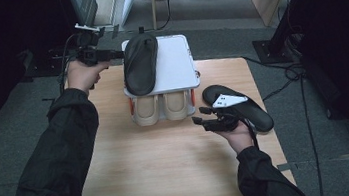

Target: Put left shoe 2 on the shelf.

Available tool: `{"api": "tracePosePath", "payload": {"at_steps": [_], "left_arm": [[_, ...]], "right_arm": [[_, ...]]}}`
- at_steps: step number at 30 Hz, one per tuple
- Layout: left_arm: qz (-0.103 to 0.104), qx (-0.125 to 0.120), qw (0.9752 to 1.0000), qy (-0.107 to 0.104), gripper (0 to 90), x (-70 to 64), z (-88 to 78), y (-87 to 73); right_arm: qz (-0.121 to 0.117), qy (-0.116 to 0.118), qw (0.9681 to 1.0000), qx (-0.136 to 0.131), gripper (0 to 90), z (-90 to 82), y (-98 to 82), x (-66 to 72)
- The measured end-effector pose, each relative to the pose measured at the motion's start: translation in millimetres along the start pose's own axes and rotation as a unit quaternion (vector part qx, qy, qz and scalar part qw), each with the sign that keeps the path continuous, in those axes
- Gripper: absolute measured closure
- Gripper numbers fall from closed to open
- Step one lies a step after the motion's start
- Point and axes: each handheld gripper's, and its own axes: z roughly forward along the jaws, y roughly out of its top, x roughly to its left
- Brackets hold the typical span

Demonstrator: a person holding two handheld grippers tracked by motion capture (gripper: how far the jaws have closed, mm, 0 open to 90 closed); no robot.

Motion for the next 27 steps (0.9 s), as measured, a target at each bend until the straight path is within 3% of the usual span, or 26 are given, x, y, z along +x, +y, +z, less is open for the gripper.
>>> {"api": "tracePosePath", "payload": {"at_steps": [8,13,19,27], "left_arm": [[0.017,-0.004,0.9998,0.000,51.5,0.5,-12.1,-26.9],[0.022,-0.006,0.9997,-0.003,50.2,-0.6,-15.0,-41.5],[0.018,-0.004,0.9997,-0.016,49.6,0.5,-13.1,-57.7],[0.043,0.011,0.9988,-0.018,48.7,-1.8,-8.5,-82.6]], "right_arm": [[-0.008,-0.014,0.9998,0.015,45.8,-1.5,-4.8,-11.8],[0.002,-0.030,0.9994,0.019,46.2,-6.4,-6.9,-23.2],[0.007,-0.053,0.9983,0.023,46.8,-12.4,-12.6,-35.3],[0.011,-0.075,0.9968,0.024,46.8,-19.3,-17.3,-48.1]]}}
